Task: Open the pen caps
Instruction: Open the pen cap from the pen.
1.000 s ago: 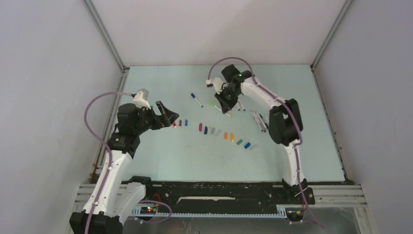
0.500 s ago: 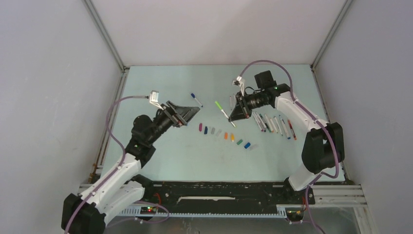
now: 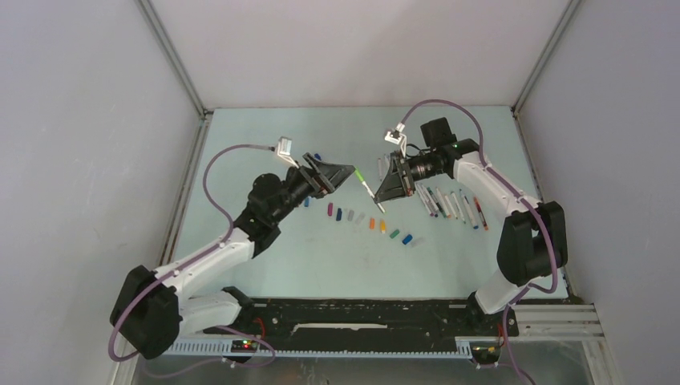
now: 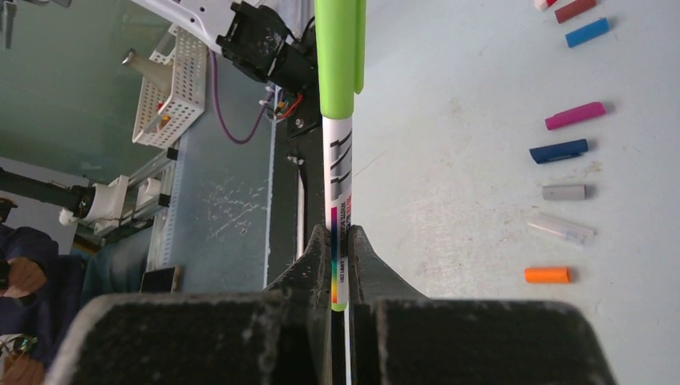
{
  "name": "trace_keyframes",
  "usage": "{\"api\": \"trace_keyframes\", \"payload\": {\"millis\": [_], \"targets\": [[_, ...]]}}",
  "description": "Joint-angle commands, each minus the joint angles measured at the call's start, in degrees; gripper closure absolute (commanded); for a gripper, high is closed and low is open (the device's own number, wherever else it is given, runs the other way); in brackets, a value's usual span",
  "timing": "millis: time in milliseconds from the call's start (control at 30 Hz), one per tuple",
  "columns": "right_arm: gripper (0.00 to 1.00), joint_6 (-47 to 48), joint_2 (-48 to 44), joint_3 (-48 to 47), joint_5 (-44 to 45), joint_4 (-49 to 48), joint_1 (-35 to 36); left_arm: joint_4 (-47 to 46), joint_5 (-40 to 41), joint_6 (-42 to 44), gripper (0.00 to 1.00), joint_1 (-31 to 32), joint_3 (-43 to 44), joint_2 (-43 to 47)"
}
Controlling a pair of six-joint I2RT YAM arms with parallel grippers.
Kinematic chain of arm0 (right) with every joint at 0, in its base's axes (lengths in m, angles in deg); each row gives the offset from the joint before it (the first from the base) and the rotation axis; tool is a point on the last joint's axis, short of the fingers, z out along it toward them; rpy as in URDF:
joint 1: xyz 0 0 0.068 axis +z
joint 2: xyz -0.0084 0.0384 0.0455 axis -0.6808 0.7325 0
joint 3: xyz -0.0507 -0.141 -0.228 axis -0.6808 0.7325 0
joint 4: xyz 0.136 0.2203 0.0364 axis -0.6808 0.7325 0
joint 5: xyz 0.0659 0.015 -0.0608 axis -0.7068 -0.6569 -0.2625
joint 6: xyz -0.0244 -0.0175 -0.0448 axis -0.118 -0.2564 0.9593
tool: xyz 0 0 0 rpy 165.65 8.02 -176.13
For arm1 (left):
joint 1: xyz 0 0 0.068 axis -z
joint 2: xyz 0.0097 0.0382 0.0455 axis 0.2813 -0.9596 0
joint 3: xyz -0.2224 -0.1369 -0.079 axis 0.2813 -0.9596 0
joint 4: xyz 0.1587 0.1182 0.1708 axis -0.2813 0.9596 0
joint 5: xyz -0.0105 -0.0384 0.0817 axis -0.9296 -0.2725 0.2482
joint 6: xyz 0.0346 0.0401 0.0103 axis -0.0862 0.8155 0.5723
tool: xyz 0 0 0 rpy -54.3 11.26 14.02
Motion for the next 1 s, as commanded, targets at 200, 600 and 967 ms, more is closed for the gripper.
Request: {"api": "trace_keyframes", "payload": {"millis": [200,600,967], "targets": [[1.00,-0.55,1.15,-0.34,-4.47,-1.07,-0.26,-3.62,2.64,-0.71,0.26,3.55,6.31,-4.82],[1.00,-0.67,2.53,-0.37,-2.83,-1.15,0.56,-0.45,3.60,0.24,0.51,5.69,9.26,-7.77],[1.00,-1.10,2.97,-0.34,-1.50,-1.43,0.85,-0.28,2.20,0.39,0.78,6.35,9.89,-9.12]]}}
